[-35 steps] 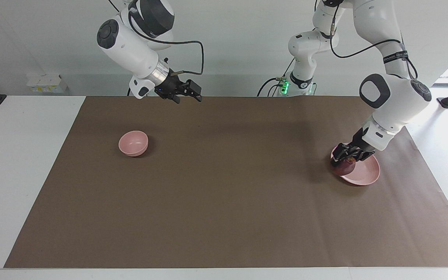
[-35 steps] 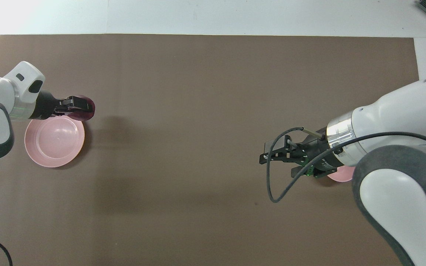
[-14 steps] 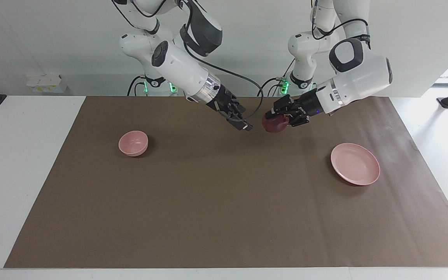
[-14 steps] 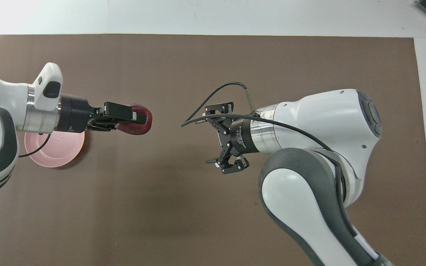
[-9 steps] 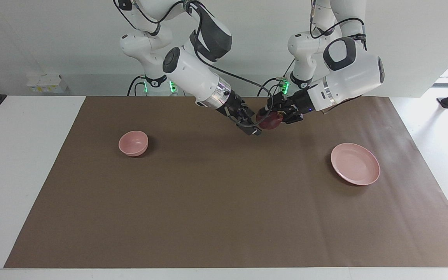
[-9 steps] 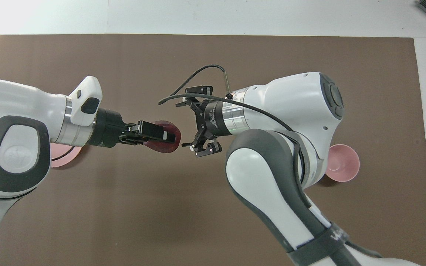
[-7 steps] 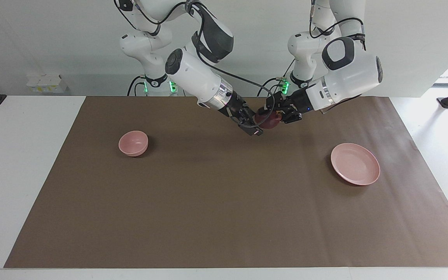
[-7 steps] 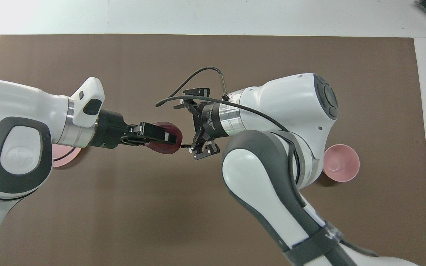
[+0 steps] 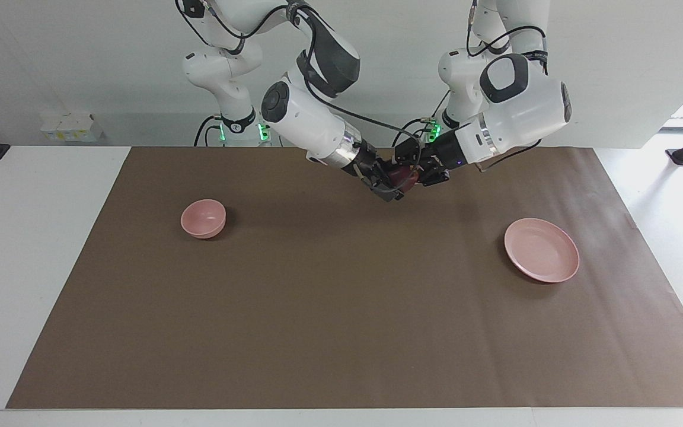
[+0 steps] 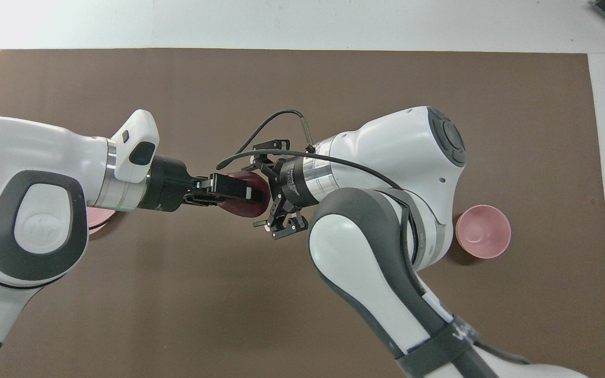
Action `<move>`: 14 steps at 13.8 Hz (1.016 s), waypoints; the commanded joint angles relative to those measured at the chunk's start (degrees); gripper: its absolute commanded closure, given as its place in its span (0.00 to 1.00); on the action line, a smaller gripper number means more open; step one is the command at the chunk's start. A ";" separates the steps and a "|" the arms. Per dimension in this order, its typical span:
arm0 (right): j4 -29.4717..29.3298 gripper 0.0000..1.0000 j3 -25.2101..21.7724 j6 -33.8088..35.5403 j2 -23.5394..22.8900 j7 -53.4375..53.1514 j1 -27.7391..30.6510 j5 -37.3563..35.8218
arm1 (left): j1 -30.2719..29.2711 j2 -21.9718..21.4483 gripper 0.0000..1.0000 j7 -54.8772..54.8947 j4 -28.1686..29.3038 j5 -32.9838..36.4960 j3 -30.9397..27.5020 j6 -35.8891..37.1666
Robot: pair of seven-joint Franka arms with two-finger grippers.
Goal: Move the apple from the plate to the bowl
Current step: 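Carry the apple toward the right gripper while the right gripper closes on it, then open the left gripper and draw it back while the right gripper holds the apple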
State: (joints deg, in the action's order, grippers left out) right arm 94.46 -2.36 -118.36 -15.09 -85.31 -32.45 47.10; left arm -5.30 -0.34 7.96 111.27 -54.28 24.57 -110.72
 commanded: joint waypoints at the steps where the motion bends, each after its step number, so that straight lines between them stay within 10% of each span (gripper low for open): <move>1: -0.25 0.00 0.25 1.99 -0.11 -0.55 0.63 0.27 | 0.56 -1.77 1.00 0.13 1.41 -1.53 -0.75 -1.16; 2: -0.25 0.18 0.25 1.73 -0.11 -0.55 0.46 0.27 | 0.47 -1.77 1.00 0.04 1.41 -1.44 -0.76 -0.64; 3: -0.25 0.88 0.25 1.73 -0.11 -0.90 0.45 0.36 | 0.47 -1.77 0.91 -0.48 1.23 -1.44 -0.76 -0.37; 4: -0.25 1.00 0.25 1.81 -0.11 -1.17 0.45 0.36 | 0.47 -1.68 0.70 -0.92 1.14 -1.18 -0.76 -0.28; 6: -0.25 1.00 0.25 1.81 -0.11 -1.17 0.45 0.36 | 0.47 -1.94 0.00 -1.45 0.97 -0.57 -1.02 -0.46; 11: -0.33 1.00 0.16 2.16 -0.02 -1.26 0.45 0.27 | -0.50 -3.88 0.00 -6.54 -0.78 5.92 -1.46 -0.20; 14: -0.33 1.00 -0.37 6.28 1.73 -0.82 1.50 -3.31 | -0.58 -3.88 0.00 -11.54 -3.60 23.20 -1.46 0.33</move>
State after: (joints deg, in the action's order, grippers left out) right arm 94.39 -2.77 -115.44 -15.05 -85.32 -32.29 46.32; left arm -5.69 -3.66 0.03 108.95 -39.73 23.13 -110.62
